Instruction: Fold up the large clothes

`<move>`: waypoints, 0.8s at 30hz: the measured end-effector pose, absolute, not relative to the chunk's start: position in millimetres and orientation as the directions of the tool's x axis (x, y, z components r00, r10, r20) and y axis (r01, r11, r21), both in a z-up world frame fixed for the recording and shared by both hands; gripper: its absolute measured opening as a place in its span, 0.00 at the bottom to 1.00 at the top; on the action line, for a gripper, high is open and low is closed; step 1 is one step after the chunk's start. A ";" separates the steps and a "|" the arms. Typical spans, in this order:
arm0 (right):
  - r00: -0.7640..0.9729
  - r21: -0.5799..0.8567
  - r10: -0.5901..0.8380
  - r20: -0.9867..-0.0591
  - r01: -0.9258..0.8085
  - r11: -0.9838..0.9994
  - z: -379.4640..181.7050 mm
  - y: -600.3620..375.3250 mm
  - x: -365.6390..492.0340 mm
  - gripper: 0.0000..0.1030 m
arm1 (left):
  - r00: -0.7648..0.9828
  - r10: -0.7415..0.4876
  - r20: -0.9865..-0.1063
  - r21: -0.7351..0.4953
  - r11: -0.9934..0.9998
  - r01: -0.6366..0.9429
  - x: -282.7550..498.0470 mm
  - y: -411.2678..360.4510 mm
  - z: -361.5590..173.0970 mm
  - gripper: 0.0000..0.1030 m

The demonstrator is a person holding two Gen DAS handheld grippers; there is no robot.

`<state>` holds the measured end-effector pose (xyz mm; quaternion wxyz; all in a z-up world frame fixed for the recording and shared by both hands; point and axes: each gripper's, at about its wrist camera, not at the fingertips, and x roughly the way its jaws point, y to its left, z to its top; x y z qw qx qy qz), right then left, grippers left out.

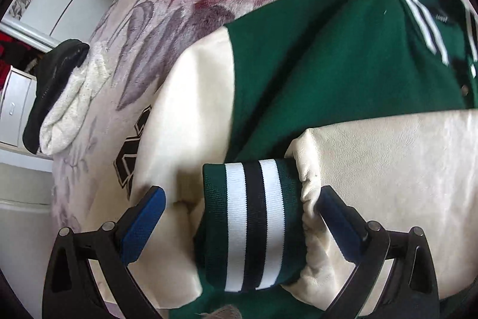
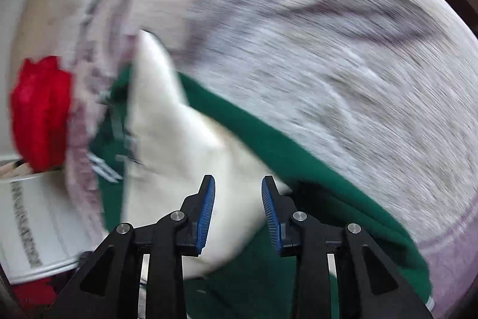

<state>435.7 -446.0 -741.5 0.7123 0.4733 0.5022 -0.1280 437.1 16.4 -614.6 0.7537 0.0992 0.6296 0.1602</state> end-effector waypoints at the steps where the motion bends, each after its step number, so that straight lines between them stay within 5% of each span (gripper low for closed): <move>1: 0.476 0.554 0.289 -0.830 0.651 0.518 -744.3 -445.9 448.6 0.34 | 0.153 0.371 -0.916 0.356 0.927 -0.117 435.5 17.9 -615.5 1.00; 4: 0.454 0.593 0.382 -0.805 0.610 0.525 -781.4 -431.6 504.9 0.37 | 0.153 0.402 -0.903 0.388 0.914 -0.116 432.7 23.2 -614.3 1.00; 8: 0.276 0.462 0.371 -0.887 0.550 0.695 -800.9 -408.5 550.3 0.50 | 0.160 0.391 -0.907 0.375 0.919 -0.120 426.5 32.7 -604.5 1.00; 14: 0.403 0.534 0.351 -0.845 0.615 0.581 -745.1 -441.5 471.2 0.54 | 0.192 0.401 -0.896 0.390 0.916 -0.094 419.7 34.4 -599.2 1.00; 20: 0.490 0.646 0.425 -0.761 0.634 0.425 -748.5 -455.3 430.4 0.54 | 0.204 0.391 -0.898 0.377 0.920 -0.105 420.1 32.1 -593.6 1.00; 24: 0.527 0.640 0.369 -0.765 0.555 0.532 -750.3 -448.3 512.6 0.11 | 0.274 0.403 -0.873 0.385 0.915 -0.120 418.4 27.4 -570.7 1.00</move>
